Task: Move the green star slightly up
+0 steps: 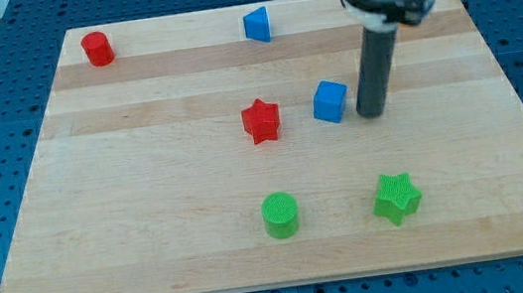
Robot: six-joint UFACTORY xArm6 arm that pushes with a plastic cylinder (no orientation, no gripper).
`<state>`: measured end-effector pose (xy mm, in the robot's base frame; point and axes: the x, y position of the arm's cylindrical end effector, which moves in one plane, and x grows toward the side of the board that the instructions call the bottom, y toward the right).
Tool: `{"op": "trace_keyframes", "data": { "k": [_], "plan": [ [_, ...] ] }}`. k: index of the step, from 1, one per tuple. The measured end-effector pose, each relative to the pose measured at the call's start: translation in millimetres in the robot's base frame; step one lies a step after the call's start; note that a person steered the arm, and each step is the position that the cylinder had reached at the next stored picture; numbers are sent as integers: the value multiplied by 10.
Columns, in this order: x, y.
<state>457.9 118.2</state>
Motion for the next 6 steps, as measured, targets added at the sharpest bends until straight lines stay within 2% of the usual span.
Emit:
{"op": "trace_keyframes", "data": {
  "k": [1,3,4,5,6],
  "plan": [
    [657,-30],
    [710,-240],
    [1004,-459],
    [1587,-479],
    [1604,-478]
  ]
}}
